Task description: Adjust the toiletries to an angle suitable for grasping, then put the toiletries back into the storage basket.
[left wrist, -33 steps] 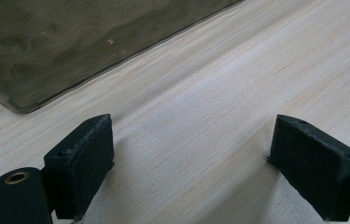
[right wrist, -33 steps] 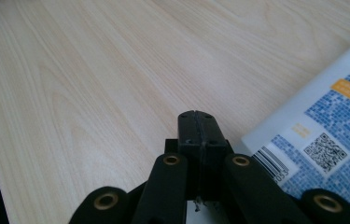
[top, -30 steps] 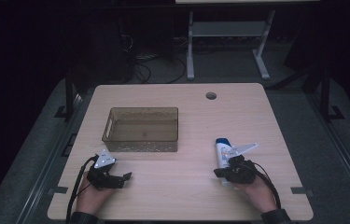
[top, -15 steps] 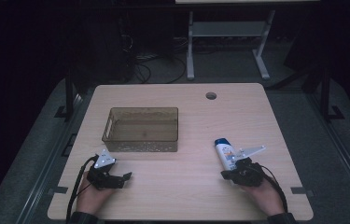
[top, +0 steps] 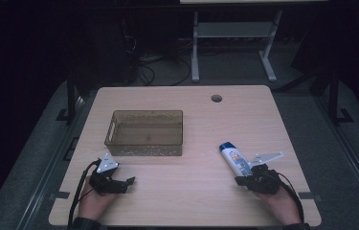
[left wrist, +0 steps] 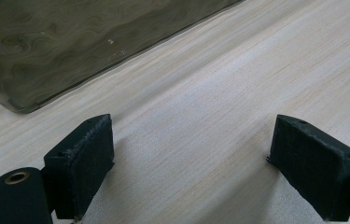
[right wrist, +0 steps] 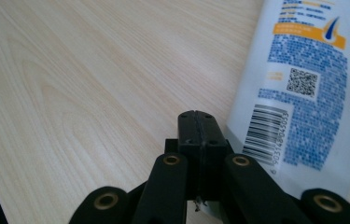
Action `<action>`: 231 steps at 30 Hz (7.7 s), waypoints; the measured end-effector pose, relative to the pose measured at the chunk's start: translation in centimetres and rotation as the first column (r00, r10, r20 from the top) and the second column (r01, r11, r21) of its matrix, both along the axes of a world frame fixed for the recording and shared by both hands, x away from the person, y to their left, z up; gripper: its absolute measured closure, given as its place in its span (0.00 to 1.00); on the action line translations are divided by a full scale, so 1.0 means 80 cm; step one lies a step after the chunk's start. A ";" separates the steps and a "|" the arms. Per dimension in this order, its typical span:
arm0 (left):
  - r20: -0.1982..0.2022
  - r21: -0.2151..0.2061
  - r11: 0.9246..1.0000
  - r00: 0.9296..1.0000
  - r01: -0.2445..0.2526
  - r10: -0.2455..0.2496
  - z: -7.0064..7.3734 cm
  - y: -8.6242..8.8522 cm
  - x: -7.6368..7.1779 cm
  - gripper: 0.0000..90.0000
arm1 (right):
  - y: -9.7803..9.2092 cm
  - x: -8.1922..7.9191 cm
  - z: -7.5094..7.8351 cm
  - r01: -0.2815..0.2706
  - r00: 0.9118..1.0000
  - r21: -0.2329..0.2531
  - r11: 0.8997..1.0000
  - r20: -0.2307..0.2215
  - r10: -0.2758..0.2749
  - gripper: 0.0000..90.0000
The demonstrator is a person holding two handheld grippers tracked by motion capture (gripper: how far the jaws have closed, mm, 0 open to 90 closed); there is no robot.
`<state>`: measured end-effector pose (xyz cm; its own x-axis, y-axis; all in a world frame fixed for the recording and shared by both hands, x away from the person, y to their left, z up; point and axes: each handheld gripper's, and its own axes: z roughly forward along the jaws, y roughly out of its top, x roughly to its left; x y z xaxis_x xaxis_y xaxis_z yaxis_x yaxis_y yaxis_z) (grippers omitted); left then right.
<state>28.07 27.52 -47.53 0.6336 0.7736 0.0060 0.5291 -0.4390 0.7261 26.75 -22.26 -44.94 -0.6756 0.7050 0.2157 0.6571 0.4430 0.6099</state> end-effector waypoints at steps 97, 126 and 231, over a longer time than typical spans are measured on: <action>-0.002 0.003 1.000 1.000 0.002 -0.002 0.000 0.000 0.002 0.14 | 0.015 0.119 0.044 0.127 0.992 -0.125 0.984 0.001 -0.128 0.21; -0.003 0.003 1.000 1.000 0.002 -0.002 0.000 0.000 0.002 0.14 | 0.043 0.146 0.005 0.093 0.985 -0.224 0.970 -0.123 -0.122 0.22; -0.001 0.001 1.000 1.000 0.001 -0.001 0.000 0.000 0.002 0.14 | -0.010 0.071 0.101 0.152 0.910 0.222 0.963 0.349 -0.224 0.39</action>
<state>28.26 27.50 -47.52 0.6347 0.7727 0.0066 0.5290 -0.4407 0.7252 32.46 -23.10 -36.86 -0.5907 0.7984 0.1168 0.4295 0.1886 0.8832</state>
